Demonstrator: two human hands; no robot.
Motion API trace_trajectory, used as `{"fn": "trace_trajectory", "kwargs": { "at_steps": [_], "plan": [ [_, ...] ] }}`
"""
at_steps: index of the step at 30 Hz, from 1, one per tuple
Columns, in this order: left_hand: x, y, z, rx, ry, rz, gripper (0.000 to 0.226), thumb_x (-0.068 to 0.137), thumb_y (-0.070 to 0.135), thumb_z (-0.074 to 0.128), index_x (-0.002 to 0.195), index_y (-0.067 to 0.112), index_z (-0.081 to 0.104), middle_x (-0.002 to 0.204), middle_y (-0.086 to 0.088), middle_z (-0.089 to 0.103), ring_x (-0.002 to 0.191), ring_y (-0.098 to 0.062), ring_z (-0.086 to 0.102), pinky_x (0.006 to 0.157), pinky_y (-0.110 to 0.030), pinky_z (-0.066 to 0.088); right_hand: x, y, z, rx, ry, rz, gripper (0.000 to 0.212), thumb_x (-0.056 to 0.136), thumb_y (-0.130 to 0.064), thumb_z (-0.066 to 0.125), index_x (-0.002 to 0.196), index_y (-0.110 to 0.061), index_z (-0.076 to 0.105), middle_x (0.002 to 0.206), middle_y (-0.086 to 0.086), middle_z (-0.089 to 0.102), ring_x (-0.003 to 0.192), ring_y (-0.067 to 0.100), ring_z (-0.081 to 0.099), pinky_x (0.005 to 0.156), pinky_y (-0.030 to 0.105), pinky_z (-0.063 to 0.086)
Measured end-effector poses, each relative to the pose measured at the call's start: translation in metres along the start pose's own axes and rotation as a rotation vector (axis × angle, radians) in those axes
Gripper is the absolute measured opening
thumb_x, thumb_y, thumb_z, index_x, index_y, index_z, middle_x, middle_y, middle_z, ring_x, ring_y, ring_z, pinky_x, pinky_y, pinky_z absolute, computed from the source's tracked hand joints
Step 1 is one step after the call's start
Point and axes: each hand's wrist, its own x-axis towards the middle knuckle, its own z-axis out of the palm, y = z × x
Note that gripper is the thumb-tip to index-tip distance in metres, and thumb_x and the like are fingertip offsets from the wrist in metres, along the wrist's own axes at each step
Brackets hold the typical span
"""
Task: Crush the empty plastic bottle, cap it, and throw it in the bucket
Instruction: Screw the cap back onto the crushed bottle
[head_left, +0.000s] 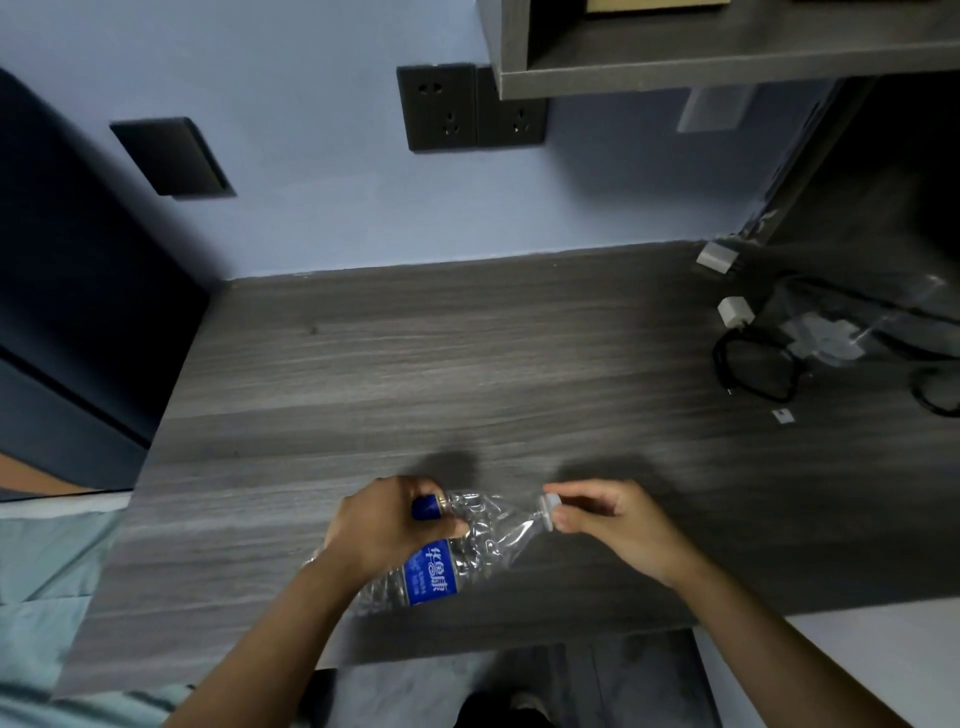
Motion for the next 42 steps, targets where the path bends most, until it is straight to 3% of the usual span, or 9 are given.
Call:
{"fn": "trace_trajectory", "kwargs": {
  "at_steps": [3,7,12,17,19,24,27,37,42],
  "plan": [
    [-0.001,0.001,-0.001,0.008,0.000,0.001,0.033,0.067,0.067,0.060,0.071,0.033,0.057,0.073,0.009,0.067,0.071,-0.006,0.062,0.075,-0.031,0.051,0.002,0.001,0.004,0.083,0.008,0.019,0.035,0.080,0.002,0.060,0.111,-0.015,0.058,0.088,-0.003,0.068,0.073,-0.001,0.069,0.065,0.011,0.054],
    [-0.004,0.003,0.001,0.032,0.008,-0.001,0.033,0.067,0.067,0.059,0.074,0.034,0.058,0.073,0.010,0.066,0.071,-0.005,0.061,0.072,-0.029,0.050,0.002,-0.001,0.008,0.107,0.016,0.093,0.011,0.085,-0.008,0.057,0.081,-0.012,0.066,0.067,0.003,0.061,0.051,0.008,0.066,0.051,0.016,0.054],
    [-0.004,0.002,0.004,0.034,0.015,0.005,0.027,0.068,0.067,0.059,0.063,0.042,0.049,0.066,0.015,0.060,0.067,-0.001,0.058,0.066,-0.025,0.047,0.006,-0.002,0.009,0.199,0.029,0.202,0.014,0.086,-0.018,0.057,0.077,-0.009,0.064,0.055,-0.003,0.061,0.051,0.013,0.068,0.051,0.019,0.056],
    [-0.002,0.003,0.003,-0.079,0.001,-0.038,0.032,0.064,0.066,0.063,0.068,0.034,0.057,0.071,0.009,0.066,0.073,-0.008,0.063,0.077,-0.034,0.052,0.003,-0.007,0.010,0.247,0.015,0.094,0.018,0.086,-0.008,0.054,0.102,-0.007,0.062,0.081,0.004,0.063,0.066,0.014,0.068,0.064,0.019,0.058],
    [0.000,0.002,0.000,-0.112,-0.011,-0.040,0.034,0.063,0.066,0.064,0.070,0.033,0.059,0.071,0.007,0.068,0.074,-0.011,0.065,0.082,-0.038,0.054,0.001,-0.009,0.009,0.222,0.010,0.047,0.024,0.086,-0.003,0.053,0.109,-0.003,0.059,0.078,0.006,0.063,0.062,0.012,0.067,0.062,0.017,0.057],
    [0.000,0.005,0.000,-0.055,0.026,-0.026,0.041,0.065,0.065,0.063,0.078,0.026,0.061,0.077,0.004,0.070,0.075,-0.012,0.065,0.081,-0.038,0.055,0.005,-0.011,0.009,0.161,0.053,0.057,0.009,0.086,-0.005,0.055,0.088,-0.007,0.063,0.066,0.007,0.061,0.052,0.010,0.061,0.054,0.017,0.051],
    [-0.002,0.007,0.002,-0.003,0.061,-0.027,0.040,0.066,0.066,0.061,0.078,0.028,0.059,0.077,0.006,0.069,0.074,-0.011,0.064,0.076,-0.033,0.053,0.006,-0.009,0.010,0.160,0.050,0.096,0.013,0.086,-0.010,0.055,0.088,0.002,0.062,0.061,0.009,0.058,0.051,0.014,0.059,0.051,0.018,0.049],
    [-0.008,0.008,0.006,0.190,0.175,0.058,0.041,0.073,0.067,0.053,0.090,0.030,0.058,0.081,0.001,0.072,0.074,-0.018,0.067,0.071,-0.031,0.054,0.009,-0.013,0.019,0.211,0.110,0.263,0.022,0.088,-0.019,0.054,0.070,-0.007,0.057,0.055,0.008,0.054,0.042,0.013,0.057,0.043,0.017,0.048],
    [-0.006,0.007,0.000,0.029,0.071,0.031,0.028,0.071,0.065,0.058,0.069,0.038,0.052,0.067,0.010,0.063,0.068,-0.008,0.063,0.069,-0.027,0.050,0.004,-0.012,0.019,0.215,0.113,0.181,0.018,0.087,-0.015,0.055,0.071,-0.010,0.058,0.056,0.007,0.055,0.046,0.013,0.058,0.046,0.017,0.048]
  ]
}}
